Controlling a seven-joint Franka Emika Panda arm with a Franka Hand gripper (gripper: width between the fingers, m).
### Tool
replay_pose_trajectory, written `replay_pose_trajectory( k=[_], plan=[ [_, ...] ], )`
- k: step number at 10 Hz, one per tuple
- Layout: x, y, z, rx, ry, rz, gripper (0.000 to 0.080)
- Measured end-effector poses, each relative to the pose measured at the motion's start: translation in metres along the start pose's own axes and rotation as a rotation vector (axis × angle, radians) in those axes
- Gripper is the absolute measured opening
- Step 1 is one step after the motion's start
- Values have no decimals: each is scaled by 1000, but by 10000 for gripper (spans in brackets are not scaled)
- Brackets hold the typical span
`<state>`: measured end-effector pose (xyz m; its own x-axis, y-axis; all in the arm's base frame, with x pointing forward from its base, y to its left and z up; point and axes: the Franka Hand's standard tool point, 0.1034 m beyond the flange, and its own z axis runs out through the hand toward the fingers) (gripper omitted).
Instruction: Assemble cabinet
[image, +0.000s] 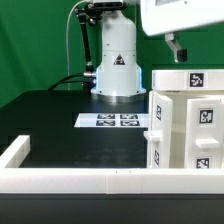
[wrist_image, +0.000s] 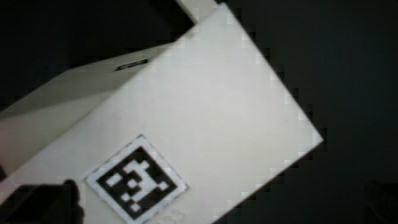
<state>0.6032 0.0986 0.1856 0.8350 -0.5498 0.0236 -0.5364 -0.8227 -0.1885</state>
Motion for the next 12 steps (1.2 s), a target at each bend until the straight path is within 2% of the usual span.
replay_pose_trajectory(
  k=[2, 3, 4, 6, 10, 11, 12],
  plan=[
    [0, 1, 0, -4, 1, -228, 797],
    [1, 2, 0, -25, 4, -393, 797],
    [1, 4, 0, -32, -3, -552, 797],
    [0, 1, 2, -71, -29, -839, 797],
    [2, 3, 3, -70, -53, -1177, 797],
    [2, 4, 4, -90, -64, -1334, 797],
    [1, 5, 6, -97, -72, -1453, 797]
  ],
)
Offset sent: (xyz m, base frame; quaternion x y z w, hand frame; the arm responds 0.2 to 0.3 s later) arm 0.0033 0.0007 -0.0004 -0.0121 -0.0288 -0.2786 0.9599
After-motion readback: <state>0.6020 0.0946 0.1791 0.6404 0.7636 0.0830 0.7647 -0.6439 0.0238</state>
